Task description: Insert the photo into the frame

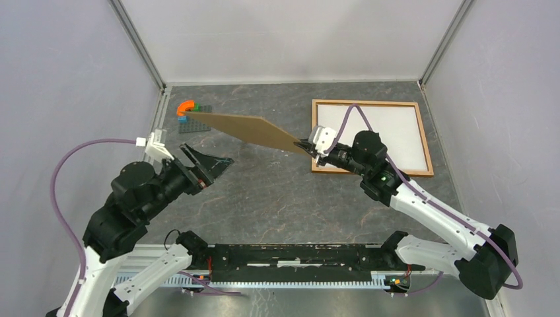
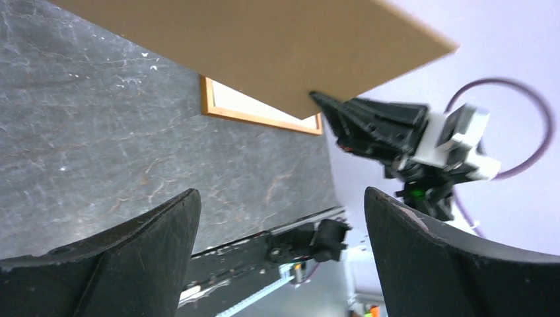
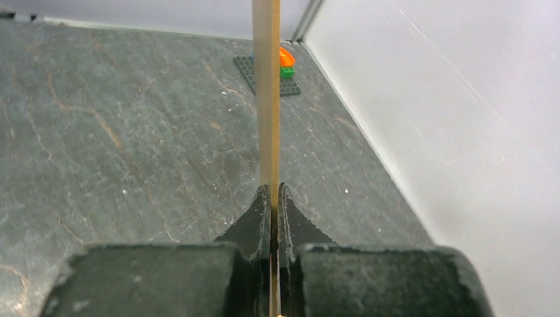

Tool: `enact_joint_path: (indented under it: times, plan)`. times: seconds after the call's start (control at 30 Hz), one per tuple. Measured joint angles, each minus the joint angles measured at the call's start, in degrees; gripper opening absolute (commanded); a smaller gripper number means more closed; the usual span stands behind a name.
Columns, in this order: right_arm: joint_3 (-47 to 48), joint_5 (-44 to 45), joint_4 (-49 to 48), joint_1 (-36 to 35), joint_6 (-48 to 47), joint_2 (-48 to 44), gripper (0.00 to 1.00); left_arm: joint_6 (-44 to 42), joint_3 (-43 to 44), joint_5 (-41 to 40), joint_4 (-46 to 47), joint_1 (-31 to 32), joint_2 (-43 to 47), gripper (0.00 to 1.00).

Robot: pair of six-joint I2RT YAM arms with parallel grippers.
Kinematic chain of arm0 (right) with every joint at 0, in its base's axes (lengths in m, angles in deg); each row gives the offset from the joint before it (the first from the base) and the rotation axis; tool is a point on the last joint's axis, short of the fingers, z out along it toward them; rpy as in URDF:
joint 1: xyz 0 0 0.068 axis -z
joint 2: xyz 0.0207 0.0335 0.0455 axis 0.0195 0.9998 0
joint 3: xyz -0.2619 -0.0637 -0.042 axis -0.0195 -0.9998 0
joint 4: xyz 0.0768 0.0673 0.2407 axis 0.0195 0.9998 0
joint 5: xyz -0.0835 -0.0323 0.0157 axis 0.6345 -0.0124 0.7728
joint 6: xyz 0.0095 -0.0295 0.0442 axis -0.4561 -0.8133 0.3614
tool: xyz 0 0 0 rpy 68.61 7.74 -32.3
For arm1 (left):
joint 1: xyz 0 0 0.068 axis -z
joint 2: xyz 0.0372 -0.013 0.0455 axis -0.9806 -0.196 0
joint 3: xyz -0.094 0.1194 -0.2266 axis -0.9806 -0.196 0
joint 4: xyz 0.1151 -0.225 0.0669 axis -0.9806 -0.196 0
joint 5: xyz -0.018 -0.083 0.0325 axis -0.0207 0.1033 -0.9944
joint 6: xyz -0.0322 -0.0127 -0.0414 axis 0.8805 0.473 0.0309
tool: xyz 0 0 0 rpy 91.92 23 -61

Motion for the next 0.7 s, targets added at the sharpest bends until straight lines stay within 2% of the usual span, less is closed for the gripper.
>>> enact_joint_path:
  times: [0.17,0.4,0.53,0.7]
  plan:
    - [-0.85,-4.90,1.31,-0.04,-8.44,-0.39,0.00,8.28,3.26,-1.73,-3.98,0.00,-0.15,0.94]
    - [-2.75,-6.23,1.42,-0.04,-13.16,-0.94,0.00,10.03,5.07,-2.32,-4.94,0.00,-2.91,0.94]
    - [-1.97,-2.45,1.77,-0.17,-11.85,-0.98,0.00,8.72,5.25,-2.19,-3.34,0.00,-2.84,0.95]
    - [-0.04,7.45,3.02,-0.22,-8.35,-2.14,0.00,5.73,6.47,-3.06,-2.45,0.00,-2.84,0.95]
